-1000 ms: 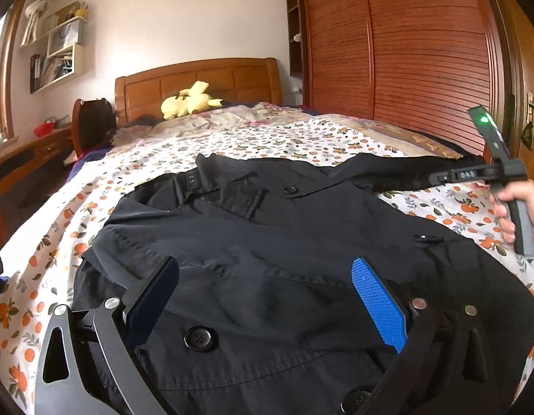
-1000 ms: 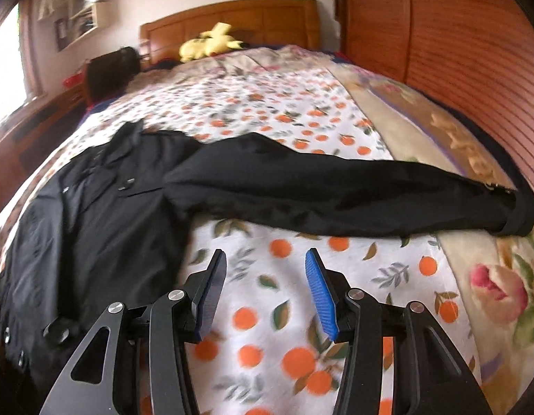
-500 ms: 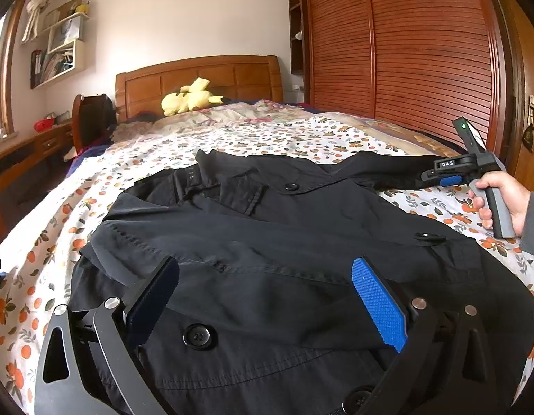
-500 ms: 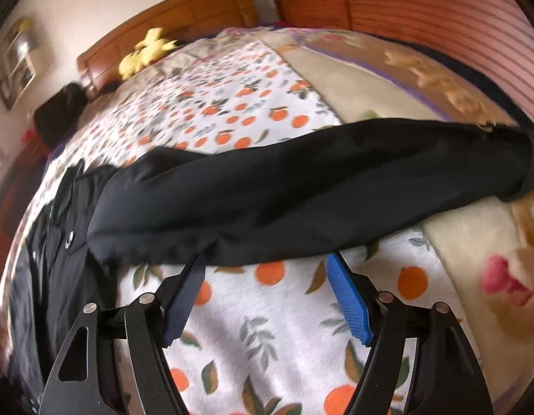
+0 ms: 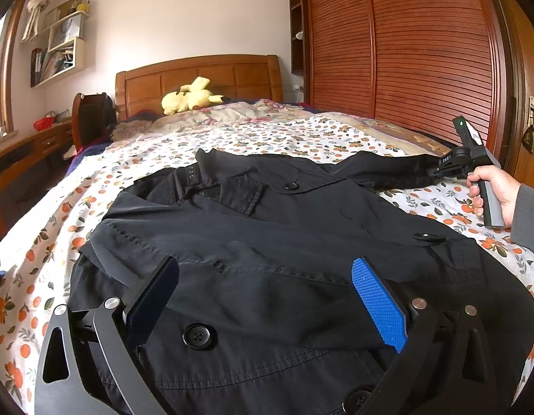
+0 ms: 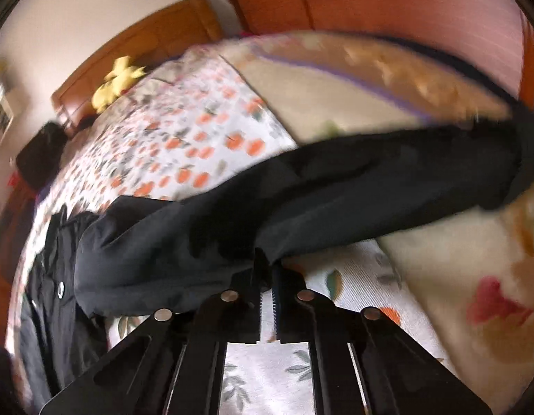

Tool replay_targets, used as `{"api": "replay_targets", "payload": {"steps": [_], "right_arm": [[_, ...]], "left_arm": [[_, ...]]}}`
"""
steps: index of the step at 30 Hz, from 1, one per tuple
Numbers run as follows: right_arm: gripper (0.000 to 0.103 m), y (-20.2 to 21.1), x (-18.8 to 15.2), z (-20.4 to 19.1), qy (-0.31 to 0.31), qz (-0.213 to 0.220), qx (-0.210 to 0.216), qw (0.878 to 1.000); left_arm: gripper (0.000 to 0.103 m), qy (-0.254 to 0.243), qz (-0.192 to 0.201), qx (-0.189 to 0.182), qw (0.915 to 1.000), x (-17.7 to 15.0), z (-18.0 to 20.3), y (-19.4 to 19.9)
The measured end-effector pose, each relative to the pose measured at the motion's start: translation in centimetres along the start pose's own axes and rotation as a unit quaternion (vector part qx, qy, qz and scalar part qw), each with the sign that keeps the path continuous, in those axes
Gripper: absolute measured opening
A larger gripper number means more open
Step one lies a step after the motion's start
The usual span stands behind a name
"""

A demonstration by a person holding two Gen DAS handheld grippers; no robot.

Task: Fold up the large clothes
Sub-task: 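Close the right tool on the outstretched sleeve cuff, then lift the held sleeve across the coat front, then open the right tool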

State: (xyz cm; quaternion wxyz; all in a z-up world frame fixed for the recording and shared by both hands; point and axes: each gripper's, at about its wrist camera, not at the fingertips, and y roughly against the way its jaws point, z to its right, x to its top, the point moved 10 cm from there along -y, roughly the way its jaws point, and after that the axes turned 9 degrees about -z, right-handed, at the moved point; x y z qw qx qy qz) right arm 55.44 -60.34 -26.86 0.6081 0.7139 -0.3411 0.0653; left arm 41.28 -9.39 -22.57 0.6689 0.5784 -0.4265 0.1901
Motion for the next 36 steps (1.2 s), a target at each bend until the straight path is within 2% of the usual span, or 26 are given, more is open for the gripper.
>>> {"api": "replay_targets", "payload": {"steps": [5,10,15,19,28,33,35,36], "right_arm": [[0.003,3.6,-0.1,-4.9,0.073,0.040,0.014,0.996],[0.003,7.4,-1.3,-13.0,0.163,0.065,0.052,0.983],[0.003,10.0,-4.2,-21.3,0.240,0.059,0.090,0.965],[0.003,10.5,-6.0,-25.4,0.272,0.051,0.102,0.956],[0.003,9.9,-9.5,-28.7,0.303,0.020,0.099,0.947],[0.004,8.4,-12.8,-29.3,0.319,-0.027,0.082,0.944],[0.009,8.2,-14.1,-29.4,0.322,-0.040,0.085,0.942],[0.017,8.1,-14.5,-29.5,0.322,-0.042,0.083,0.942]], "left_arm": [[0.101,0.000,0.003,-0.001,1.0000,0.1,0.1,0.2],[0.101,0.001,0.007,-0.002,1.0000,0.1,0.0,0.5],[0.101,0.010,0.003,-0.002,0.9999,0.2,-0.6,0.4],[0.101,0.017,0.003,0.000,0.9999,0.3,-1.1,0.5],[0.101,0.022,0.009,-0.002,0.9997,0.3,-2.0,1.9],[0.101,0.024,0.011,-0.004,0.9996,0.1,-2.5,2.6],[0.101,0.025,0.014,-0.006,0.9996,0.0,-2.8,3.2],[0.101,0.025,0.015,-0.007,0.9995,-0.1,-2.9,3.5]]}}
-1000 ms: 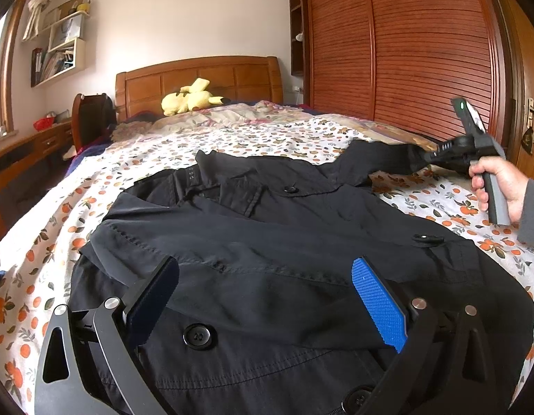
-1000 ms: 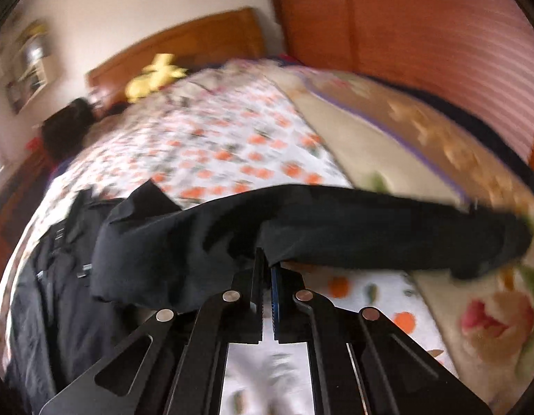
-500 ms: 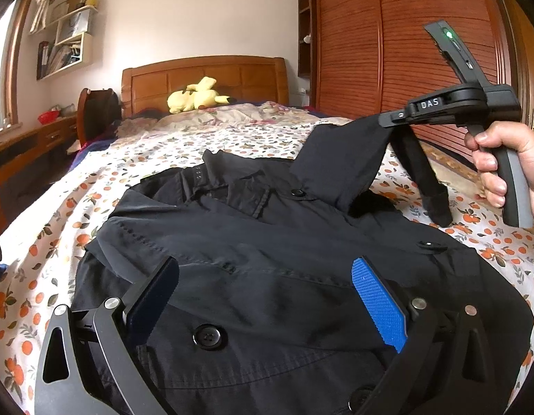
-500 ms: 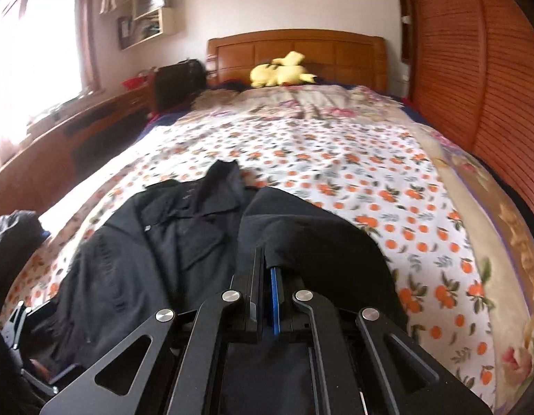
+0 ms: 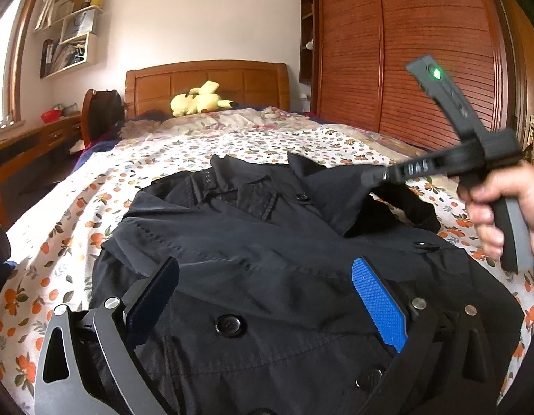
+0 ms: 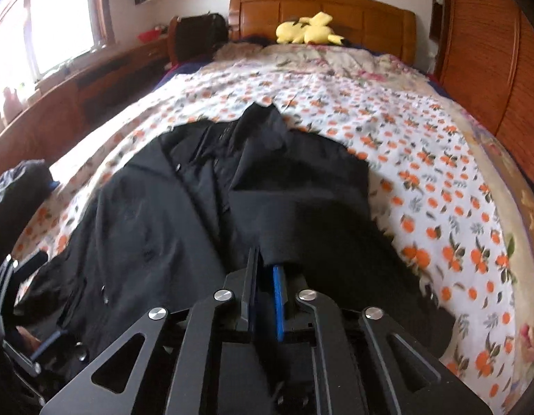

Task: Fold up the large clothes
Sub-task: 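Lift the held sleeve across the coat front, then open the right tool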

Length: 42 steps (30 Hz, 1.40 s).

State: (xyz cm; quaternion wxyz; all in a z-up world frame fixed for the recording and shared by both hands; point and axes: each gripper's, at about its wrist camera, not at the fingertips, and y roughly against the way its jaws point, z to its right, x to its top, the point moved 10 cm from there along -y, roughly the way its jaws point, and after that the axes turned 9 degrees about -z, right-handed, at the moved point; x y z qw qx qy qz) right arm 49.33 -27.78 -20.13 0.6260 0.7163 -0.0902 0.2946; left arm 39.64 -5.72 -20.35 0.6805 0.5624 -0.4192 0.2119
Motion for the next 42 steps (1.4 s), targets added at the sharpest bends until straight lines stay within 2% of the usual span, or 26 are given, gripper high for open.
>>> {"api": "replay_targets", "payload": {"steps": [1,5,6,11,14,18,27,35,36,38,40,42], "right_arm": [[0.029,0.0,-0.5,-0.4,0.000,-0.003,0.001,1.000],[0.046,1.1,-1.9,-1.6,0.006,-0.002,0.003,1.000],[0.053,1.6,-2.2,-1.7,0.008,0.000,-0.001,1.000],[0.056,4.4,-2.6,-1.0,0.016,0.018,-0.015,1.000],[0.059,5.8,-2.7,0.9,0.002,0.030,-0.029,0.999],[0.060,6.3,-3.4,3.9,-0.020,0.031,-0.052,0.998],[0.063,2.4,-6.9,9.7,-0.066,-0.020,-0.091,0.993],[0.066,-0.8,-7.7,12.6,-0.089,-0.056,-0.121,0.987],[0.065,-1.2,-7.8,12.8,-0.091,-0.060,-0.124,0.986],[0.047,-2.3,-7.8,13.1,-0.091,-0.069,-0.120,0.986],[0.019,-3.1,-7.8,13.5,-0.095,-0.076,-0.130,0.984],[0.007,-3.1,-7.6,13.5,-0.102,-0.067,-0.130,0.984]], "left_arm": [[0.101,-0.001,0.001,0.000,1.0000,0.0,-0.1,0.3],[0.101,-0.007,0.009,0.000,0.9999,-0.1,-0.3,1.6],[0.101,-0.009,0.011,0.001,0.9999,-0.1,-0.4,1.9],[0.101,-0.008,0.004,0.002,1.0000,-0.9,-0.6,2.5],[0.101,-0.007,0.000,-0.001,1.0000,-1.3,-0.6,3.0],[0.101,-0.024,0.009,0.014,0.9996,-1.7,-0.6,4.2],[0.101,-0.025,0.015,0.023,0.9993,-2.7,-1.6,6.5],[0.101,-0.023,0.014,0.024,0.9993,-4.0,-2.6,7.8],[0.101,-0.023,0.014,0.023,0.9994,-4.0,-2.7,7.9],[0.101,-0.022,0.015,0.023,0.9994,-4.1,-2.9,8.1],[0.101,-0.020,0.016,0.023,0.9994,-4.1,-3.1,8.3],[0.101,-0.017,0.015,0.026,0.9994,-4.1,-3.3,8.2]]}}
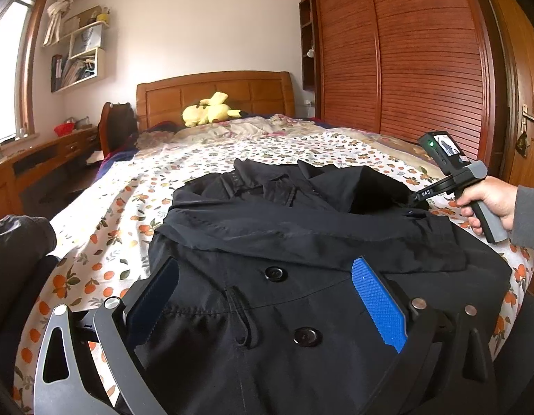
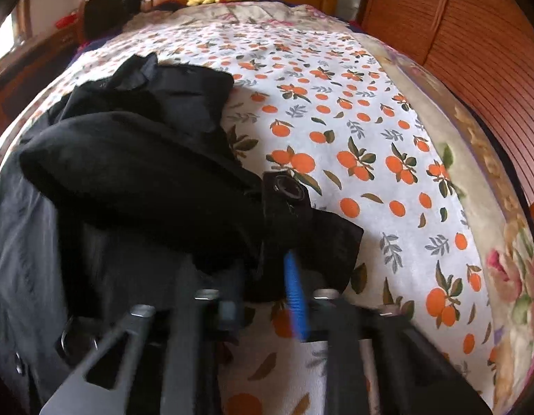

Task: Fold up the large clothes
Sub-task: 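Lift the held sleeve across the coat front, then open the right tool, then move the left tool to the coat side panel and close on it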

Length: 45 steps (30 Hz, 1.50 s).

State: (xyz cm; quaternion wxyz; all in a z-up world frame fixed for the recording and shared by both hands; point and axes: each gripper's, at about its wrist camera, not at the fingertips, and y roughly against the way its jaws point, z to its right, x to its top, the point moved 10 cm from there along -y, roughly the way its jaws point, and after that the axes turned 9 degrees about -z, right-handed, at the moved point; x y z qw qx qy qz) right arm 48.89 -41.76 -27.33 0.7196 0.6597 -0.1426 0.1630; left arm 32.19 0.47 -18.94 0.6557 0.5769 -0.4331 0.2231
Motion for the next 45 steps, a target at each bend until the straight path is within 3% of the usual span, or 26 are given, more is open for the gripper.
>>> {"api": "replay_targets", "payload": {"steps": [6,10,17,22,28,36,41,45], "right_arm": [[0.004,5.4,2.6,-1.3,0.003,0.102,-0.012,0.995],[0.004,11.5,4.1,-4.4,0.029,0.173,0.010,0.984],[0.005,19.1,4.3,-11.5,0.099,0.250,0.055,0.962],[0.007,20.6,3.6,-15.6,0.127,0.258,0.098,0.953],[0.011,20.8,1.9,-19.4,0.156,0.234,0.150,0.948],[0.044,19.5,-2.2,-24.5,0.199,0.177,0.220,0.939],[0.045,19.3,-3.1,-23.8,0.202,0.174,0.213,0.940],[0.045,17.1,-3.6,-21.1,0.185,0.163,0.185,0.951]], "left_arm": [[0.101,0.006,0.001,0.006,1.0000,-0.2,-0.4,0.3],[0.101,0.003,-0.002,0.009,1.0000,-0.2,-0.3,0.1],[0.101,0.005,0.006,0.010,0.9999,0.3,-0.4,0.6],[0.101,0.008,0.009,0.011,0.9999,0.3,-0.8,0.9],[0.101,0.015,0.010,0.018,0.9997,0.1,-1.8,1.3],[0.101,0.027,0.015,0.027,0.9992,0.5,-2.7,1.7],[0.101,0.022,0.007,0.028,0.9993,0.3,-2.2,1.1],[0.101,0.014,0.000,0.026,0.9996,0.1,-1.3,0.5]]}}
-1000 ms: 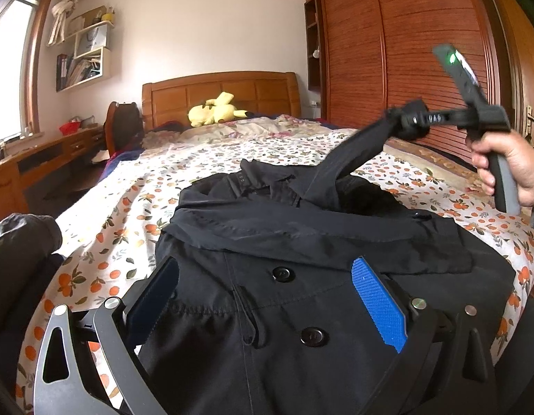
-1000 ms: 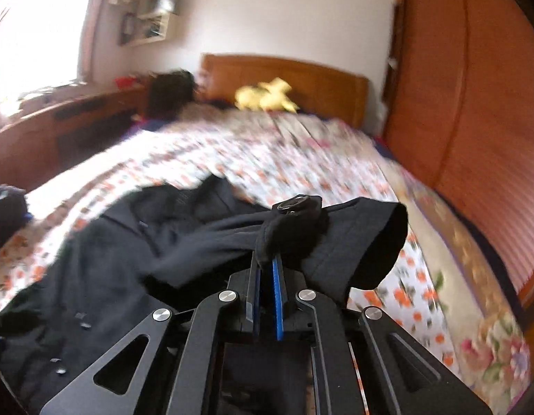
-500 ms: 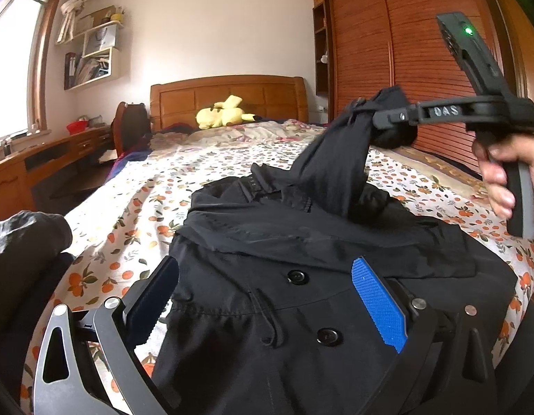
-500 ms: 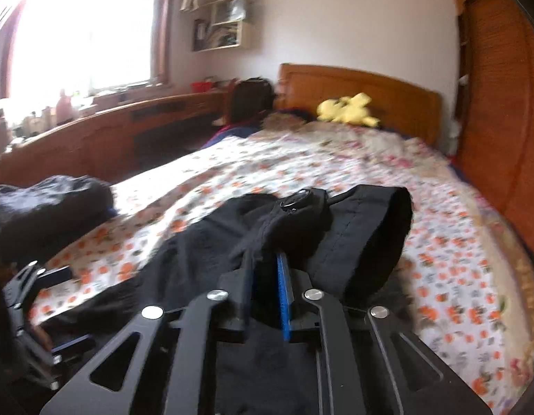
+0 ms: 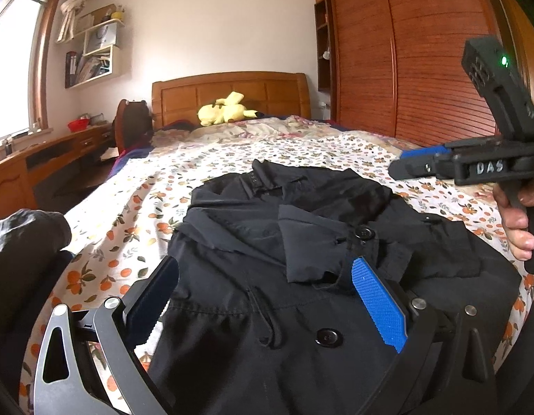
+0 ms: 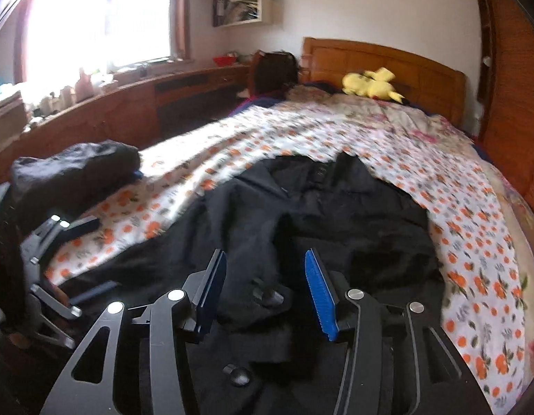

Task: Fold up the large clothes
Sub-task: 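Move the left tool to the coat side panel and close on it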

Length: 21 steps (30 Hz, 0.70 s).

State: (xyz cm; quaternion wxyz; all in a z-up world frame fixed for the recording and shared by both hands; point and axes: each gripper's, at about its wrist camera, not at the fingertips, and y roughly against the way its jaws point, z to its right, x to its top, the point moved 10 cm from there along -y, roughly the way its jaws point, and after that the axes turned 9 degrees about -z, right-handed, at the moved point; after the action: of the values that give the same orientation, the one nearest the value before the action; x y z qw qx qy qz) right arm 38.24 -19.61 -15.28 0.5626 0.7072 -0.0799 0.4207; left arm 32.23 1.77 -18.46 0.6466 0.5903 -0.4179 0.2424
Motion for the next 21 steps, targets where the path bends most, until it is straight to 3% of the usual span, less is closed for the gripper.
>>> {"api": "replay_targets", "payload": {"steps": [12,16,21], "right_arm": [[0.045,-1.7,-8.3,8.4,-0.063,-0.044,-0.058,0.995],[0.045,-1.3,-10.1,9.8,-0.079,-0.045,-0.053,0.994],[0.048,0.0,-12.2,11.4,-0.082,-0.043,-0.049,0.994]], "left_arm": [[0.101,-0.044,-0.033,-0.012,0.9984,-1.2,5.3,-1.6],[0.101,-0.048,-0.041,-0.025,0.9977,-1.4,7.7,-1.6],[0.101,-0.067,-0.054,-0.016,0.9961,-1.3,10.4,-2.6]]}}
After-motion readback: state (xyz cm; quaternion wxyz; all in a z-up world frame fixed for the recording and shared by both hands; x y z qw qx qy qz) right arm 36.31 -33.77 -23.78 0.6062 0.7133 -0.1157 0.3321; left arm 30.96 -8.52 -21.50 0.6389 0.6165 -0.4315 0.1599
